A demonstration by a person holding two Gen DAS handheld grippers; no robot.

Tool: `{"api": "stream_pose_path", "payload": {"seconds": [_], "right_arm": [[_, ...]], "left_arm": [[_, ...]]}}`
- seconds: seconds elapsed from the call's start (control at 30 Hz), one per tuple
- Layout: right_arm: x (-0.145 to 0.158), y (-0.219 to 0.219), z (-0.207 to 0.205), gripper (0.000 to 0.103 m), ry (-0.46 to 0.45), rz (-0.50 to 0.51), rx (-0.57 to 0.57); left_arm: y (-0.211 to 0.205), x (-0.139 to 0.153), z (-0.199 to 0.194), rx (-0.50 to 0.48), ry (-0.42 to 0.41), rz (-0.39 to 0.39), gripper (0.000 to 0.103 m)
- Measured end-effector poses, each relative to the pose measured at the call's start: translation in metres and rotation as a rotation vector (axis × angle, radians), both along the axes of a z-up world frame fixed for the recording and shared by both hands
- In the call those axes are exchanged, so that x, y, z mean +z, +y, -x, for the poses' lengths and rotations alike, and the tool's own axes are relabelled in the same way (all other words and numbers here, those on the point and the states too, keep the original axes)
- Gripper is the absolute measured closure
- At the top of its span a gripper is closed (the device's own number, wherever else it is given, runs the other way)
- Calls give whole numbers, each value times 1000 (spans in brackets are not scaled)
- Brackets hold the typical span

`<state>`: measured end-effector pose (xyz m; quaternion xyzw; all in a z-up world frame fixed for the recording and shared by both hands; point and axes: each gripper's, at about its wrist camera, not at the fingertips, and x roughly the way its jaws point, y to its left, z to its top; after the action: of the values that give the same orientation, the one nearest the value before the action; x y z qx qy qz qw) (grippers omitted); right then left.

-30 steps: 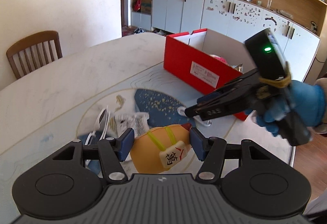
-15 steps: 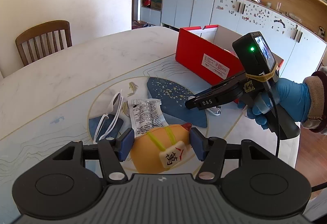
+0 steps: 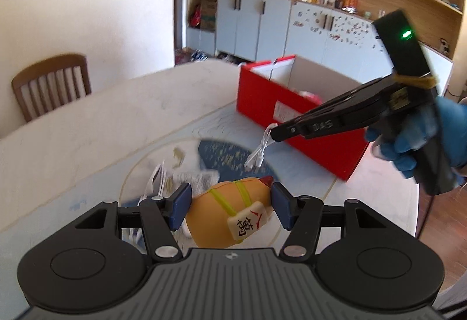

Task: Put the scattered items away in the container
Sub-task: 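Carry the cable and duck plush over the red box and lower them, then open both tools to release the cable and duck plush into the box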

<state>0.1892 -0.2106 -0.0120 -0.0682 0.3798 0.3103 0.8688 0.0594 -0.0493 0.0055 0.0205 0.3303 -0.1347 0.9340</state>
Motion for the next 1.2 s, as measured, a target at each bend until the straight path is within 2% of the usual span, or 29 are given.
{"api": "stream_pose_path", "payload": {"seconds": [0.23, 0.37, 0.47, 0.63, 0.73, 0.9, 1.2], "right_arm": [[58, -37, 2, 0, -102, -54, -39], [77, -68, -7, 0, -149, -55, -82], [80, -94, -20, 0, -160, -41, -122], [68, -132, -42, 0, -142, -17, -177], [56, -150, -54, 0, -121, -9, -194], [30, -168, -77, 0, -75, 1, -202], [-9, -176, -104, 0, 12, 4, -174]], "left_arm": [[-26, 29, -28, -90, -92, -7, 45], [-51, 48, -52, -147, -150, -20, 45], [-74, 61, -75, -186, -191, -29, 45], [-115, 67, -116, -235, -215, -45, 45], [-139, 61, -145, -248, -192, -47, 45], [-176, 41, -190, -255, -139, -84, 45], [-213, 3, -248, -246, -35, -158, 45]]}}
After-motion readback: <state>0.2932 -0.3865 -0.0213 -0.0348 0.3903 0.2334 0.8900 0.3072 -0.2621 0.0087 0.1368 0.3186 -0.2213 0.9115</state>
